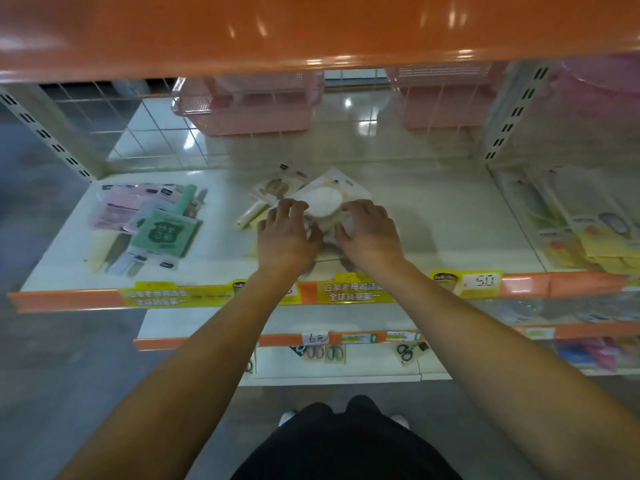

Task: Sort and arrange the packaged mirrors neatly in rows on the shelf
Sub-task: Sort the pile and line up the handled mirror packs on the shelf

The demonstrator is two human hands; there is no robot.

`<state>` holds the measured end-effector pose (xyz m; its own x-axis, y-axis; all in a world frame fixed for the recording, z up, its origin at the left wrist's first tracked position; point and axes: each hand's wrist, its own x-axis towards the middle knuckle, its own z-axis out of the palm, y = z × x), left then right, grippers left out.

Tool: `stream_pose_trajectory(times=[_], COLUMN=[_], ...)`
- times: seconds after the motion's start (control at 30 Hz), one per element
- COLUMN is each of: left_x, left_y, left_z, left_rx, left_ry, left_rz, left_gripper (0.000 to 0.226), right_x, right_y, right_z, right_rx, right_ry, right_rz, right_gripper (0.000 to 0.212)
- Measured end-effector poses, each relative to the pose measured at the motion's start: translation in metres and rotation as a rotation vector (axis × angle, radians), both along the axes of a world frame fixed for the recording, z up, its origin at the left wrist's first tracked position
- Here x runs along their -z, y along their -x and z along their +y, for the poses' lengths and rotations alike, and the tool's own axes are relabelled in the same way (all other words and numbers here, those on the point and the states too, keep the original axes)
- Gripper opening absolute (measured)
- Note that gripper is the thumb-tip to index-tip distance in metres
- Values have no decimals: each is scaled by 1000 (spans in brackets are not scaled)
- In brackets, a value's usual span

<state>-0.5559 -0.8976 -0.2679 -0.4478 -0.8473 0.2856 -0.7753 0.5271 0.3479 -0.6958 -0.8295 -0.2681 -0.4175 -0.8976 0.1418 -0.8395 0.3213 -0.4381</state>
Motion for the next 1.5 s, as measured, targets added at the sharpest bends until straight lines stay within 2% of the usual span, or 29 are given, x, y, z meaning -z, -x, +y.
stream_pose_trajectory(times=[0.27,0.5,0.67,0.8,0.9,1.0,1.1,1.17,1.27,1.33,1.43,1.5], left_x=[6,0,-3,-3,-1,0,0,0,0,0,-1,-2], left_y=[-35,-36,-43,-48,-49,-45,-40,-37,-34,-32,-32,-35], left_z=[-22,-29,-31,-31,-31,-30,-29,-30,-31,-31,-31,-33], left_rx=[48,40,14,-4,-8,1,12,22,32,37,40,37], left_ry=[-72,-98,-101,-86,-71,-59,-39,-50,-63,-61,-63,-70], left_rz=[-35,-55,-50,-42,-38,-23,-6,-9,-17,-20,-11,-4], left_gripper=[41,46,50,45,44,41,39,39,39,40,40,40], right_x=[4,-5,-5,1,5,9,7,4,1,1,-3,-6], right_y=[-42,-42,-50,-54,-52,-44,-33,-23,-10,-12,-30,-44], right_z=[-16,-24,-36,-41,-40,-37,-34,-31,-31,-34,-41,-47], right_rx=[57,44,-22,-97,-169,-199,-180,-118,23,131,261,295], right_ry=[-22,-26,-102,-242,-291,-263,-38,33,-57,-130,-292,-400], right_rz=[7,27,43,30,42,29,-52,-16,72,56,22,30], right_gripper=[41,42,45,61,64,53,26,39,43,44,80,87])
